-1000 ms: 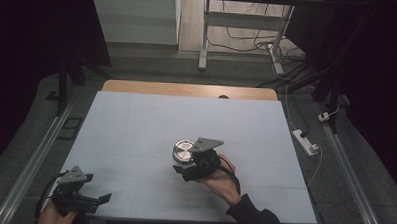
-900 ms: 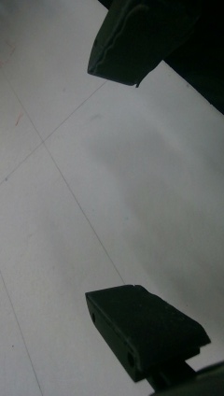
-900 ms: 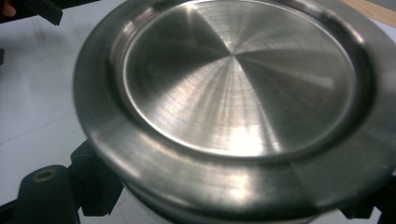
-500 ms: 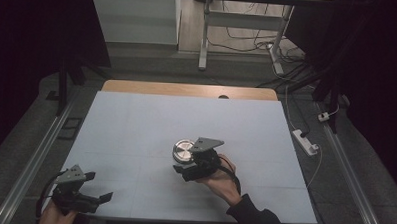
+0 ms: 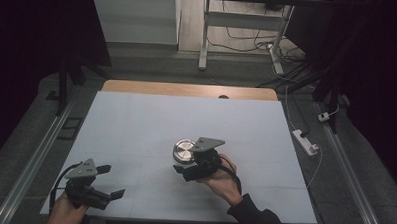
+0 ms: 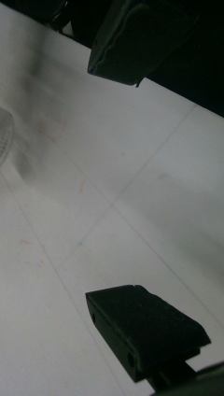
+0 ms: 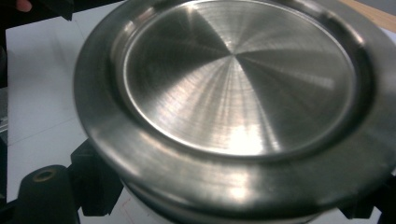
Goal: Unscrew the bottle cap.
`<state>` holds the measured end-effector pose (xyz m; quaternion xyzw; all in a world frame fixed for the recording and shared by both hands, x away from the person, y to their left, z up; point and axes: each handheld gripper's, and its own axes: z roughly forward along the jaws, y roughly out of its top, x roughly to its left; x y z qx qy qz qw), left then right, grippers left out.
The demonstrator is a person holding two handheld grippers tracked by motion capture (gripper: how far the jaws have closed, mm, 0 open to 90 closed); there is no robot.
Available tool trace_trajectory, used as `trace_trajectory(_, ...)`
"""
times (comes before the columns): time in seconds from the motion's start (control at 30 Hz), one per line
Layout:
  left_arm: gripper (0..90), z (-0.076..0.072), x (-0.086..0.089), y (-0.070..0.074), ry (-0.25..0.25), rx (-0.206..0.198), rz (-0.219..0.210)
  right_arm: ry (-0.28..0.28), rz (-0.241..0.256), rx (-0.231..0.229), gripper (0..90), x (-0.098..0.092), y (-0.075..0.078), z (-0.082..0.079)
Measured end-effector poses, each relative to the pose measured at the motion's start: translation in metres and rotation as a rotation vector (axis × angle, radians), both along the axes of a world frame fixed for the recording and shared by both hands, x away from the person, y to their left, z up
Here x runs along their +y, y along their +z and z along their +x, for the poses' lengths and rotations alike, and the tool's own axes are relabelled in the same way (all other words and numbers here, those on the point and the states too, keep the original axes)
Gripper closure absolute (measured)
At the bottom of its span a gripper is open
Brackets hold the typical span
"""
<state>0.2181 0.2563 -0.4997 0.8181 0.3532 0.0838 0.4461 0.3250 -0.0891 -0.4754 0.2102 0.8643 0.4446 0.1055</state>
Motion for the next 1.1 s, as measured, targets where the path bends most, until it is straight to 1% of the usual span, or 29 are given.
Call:
trace_trajectory(0.1,0.0,0.007,-0.007,0.002,-0.039,0.001,-0.016,0.004,0.0,0.001,14.4,0.0,0.0,0.0)
trace_trajectory(0.2,0.0,0.013,-0.012,0.003,-0.061,0.005,-0.027,0.008,0.0,0.001,14.4,0.0,0.0,0.0)
trace_trajectory(0.23,0.0,0.018,-0.017,0.004,-0.078,0.001,-0.036,0.011,0.0,0.001,14.4,0.0,0.0,0.0)
trace_trajectory(0.27,0.0,0.018,-0.017,0.004,-0.078,0.001,-0.036,0.013,0.0,0.001,14.4,0.0,0.0,-0.001)
trace_trajectory(0.3,0.0,0.024,-0.023,0.007,-0.084,-0.015,-0.041,0.014,0.0,0.001,14.4,0.0,0.001,-0.001)
trace_trajectory(0.33,0.1,0.024,-0.023,0.007,-0.084,-0.015,-0.041,0.017,0.002,0.001,14.4,0.0,0.001,-0.001)
trace_trajectory(0.37,0.1,0.027,-0.026,0.008,-0.093,-0.021,-0.04,0.017,0.002,0.001,14.4,0.0,0.001,-0.001)
trace_trajectory(0.4,0.1,0.033,-0.032,0.01,-0.103,-0.034,-0.032,0.021,0.002,0.0,14.4,-0.001,0.001,-0.001)
trace_trajectory(0.43,0.1,0.033,-0.032,0.01,-0.103,-0.034,-0.032,0.024,0.003,-0.001,14.4,-0.001,0.002,0.0)
trace_trajectory(0.47,0.1,0.039,-0.039,0.013,-0.122,-0.041,-0.025,0.026,0.005,-0.001,14.4,-0.002,0.002,0.0)
trace_trajectory(0.5,0.0,0.039,-0.039,0.013,-0.122,-0.041,-0.025,0.031,0.005,-0.001,14.4,-0.002,0.002,0.0)
trace_trajectory(0.53,0.0,0.045,-0.046,0.016,-0.142,-0.051,-0.01,0.035,0.005,-0.001,14.4,-0.002,0.003,0.0)
trace_trajectory(0.57,0.0,0.045,-0.046,0.016,-0.142,-0.051,-0.01,0.038,0.005,-0.001,14.4,-0.003,0.003,0.0)
trace_trajectory(0.7,0.0,0.056,-0.06,0.019,-0.177,-0.06,0.026,0.053,0.005,0.002,14.4,-0.003,0.003,0.0)
trace_trajectory(0.73,0.0,0.06,-0.067,0.021,-0.199,-0.065,0.029,0.066,0.003,0.003,14.4,-0.003,0.003,0.0)
trace_trajectory(0.77,0.0,0.06,-0.067,0.021,-0.199,-0.065,0.029,0.073,0.0,0.002,14.4,-0.003,0.003,0.0)
trace_trajectory(0.83,0.0,0.065,-0.073,0.023,-0.224,-0.07,0.021,0.087,-0.007,0.0,14.4,-0.003,0.002,0.0)
trace_trajectory(0.87,0.0,0.07,-0.078,0.026,-0.248,-0.081,0.018,0.094,-0.008,0.0,14.4,-0.003,0.002,0.0)
trace_trajectory(0.9,0.0,0.07,-0.078,0.026,-0.248,-0.081,0.018,0.101,-0.009,0.0,14.4,-0.004,0.002,0.0)
trace_trajectory(1.0,0.0,0.076,-0.084,0.031,-0.28,-0.093,0.004,0.114,-0.014,-0.001,14.4,-0.004,0.002,0.0)
trace_trajectory(1.07,0.0,0.081,-0.087,0.035,-0.299,-0.098,-0.003,0.137,-0.017,0.008,14.4,-0.004,0.002,0.0)
trace_trajectory(1.1,0.0,0.085,-0.089,0.039,-0.324,-0.106,-0.014,0.144,-0.016,0.008,14.4,-0.004,0.001,0.0)
